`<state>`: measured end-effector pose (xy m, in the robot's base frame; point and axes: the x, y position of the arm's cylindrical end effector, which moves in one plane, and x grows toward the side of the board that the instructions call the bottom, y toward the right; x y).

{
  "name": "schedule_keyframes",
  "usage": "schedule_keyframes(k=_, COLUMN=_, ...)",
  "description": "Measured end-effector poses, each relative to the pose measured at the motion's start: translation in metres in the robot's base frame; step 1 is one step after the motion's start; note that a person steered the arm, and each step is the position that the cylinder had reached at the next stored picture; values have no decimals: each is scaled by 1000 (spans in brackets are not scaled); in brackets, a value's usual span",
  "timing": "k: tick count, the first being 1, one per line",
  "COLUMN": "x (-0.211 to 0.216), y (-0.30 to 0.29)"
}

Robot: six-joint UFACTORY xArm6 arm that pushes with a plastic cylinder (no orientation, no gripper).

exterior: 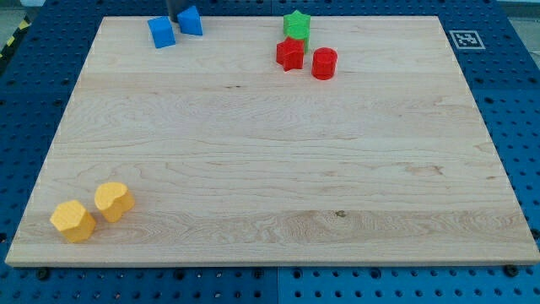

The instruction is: Move blue cube closer to the yellow heart

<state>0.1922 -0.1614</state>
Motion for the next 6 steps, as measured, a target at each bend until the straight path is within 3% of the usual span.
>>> schedule_keyframes(k=2, x=7, y=-59)
schedule_keyframes(k=6, x=30, y=-22)
